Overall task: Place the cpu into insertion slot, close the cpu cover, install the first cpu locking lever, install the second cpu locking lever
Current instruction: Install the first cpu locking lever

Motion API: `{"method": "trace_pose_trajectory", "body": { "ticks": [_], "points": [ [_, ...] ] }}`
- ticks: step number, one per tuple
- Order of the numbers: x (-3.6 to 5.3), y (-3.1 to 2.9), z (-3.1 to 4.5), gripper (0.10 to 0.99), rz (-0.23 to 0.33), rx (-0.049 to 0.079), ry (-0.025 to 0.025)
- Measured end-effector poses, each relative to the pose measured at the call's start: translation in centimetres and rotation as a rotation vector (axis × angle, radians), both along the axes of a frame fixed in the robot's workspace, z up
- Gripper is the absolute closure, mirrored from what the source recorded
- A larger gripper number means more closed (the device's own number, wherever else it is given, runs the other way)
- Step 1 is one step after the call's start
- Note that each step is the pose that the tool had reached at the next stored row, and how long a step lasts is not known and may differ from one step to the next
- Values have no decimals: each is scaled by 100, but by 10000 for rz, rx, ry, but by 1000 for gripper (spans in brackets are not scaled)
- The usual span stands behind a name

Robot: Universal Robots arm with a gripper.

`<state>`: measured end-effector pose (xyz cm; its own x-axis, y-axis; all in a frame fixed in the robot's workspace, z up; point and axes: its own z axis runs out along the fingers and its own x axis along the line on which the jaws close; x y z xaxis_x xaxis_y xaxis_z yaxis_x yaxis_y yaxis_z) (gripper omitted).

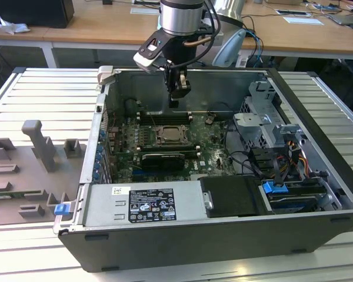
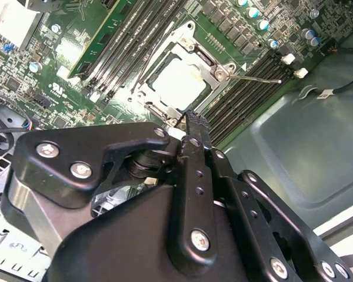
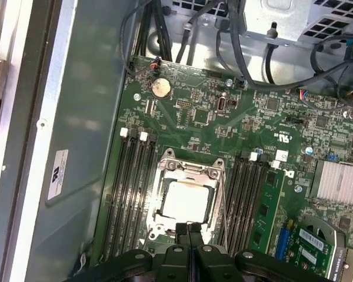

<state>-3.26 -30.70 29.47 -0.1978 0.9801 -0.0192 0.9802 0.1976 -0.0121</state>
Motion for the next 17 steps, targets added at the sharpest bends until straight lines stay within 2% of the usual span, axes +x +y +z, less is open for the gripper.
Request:
{"method": "trace_pose_trajectory", "body": {
  "ticks": [17],
  "points": [
    [0,0,0,980,660,1,0]
  ]
}}
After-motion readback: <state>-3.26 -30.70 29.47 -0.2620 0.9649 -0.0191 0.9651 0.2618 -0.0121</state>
